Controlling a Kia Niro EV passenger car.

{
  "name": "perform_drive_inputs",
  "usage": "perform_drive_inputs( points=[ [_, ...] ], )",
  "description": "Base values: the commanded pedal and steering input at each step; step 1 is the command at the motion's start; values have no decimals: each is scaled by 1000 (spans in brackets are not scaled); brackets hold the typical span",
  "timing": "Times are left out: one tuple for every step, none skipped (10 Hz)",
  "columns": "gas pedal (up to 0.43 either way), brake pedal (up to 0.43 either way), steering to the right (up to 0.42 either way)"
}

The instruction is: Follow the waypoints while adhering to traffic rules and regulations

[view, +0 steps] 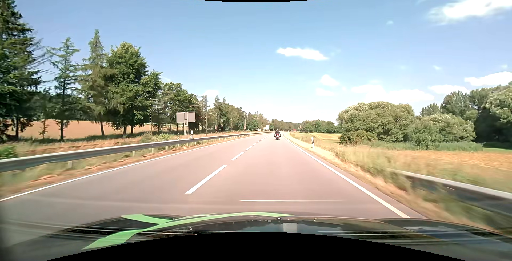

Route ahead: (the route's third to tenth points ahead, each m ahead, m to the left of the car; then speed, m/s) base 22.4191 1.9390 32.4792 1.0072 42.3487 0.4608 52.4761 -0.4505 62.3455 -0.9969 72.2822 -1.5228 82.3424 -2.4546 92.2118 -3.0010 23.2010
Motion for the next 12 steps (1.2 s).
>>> perform_drive_inputs(
  points=[
    [319,0,1],
    [319,0,1],
    [331,0,2],
    [331,0,2],
    [331,0,2],
    [331,0,2],
    [331,0,2],
    [319,0,2],
    [299,0,2],
    [287,0,2],
    [287,0,2],
    [287,0,2]
  ],
)
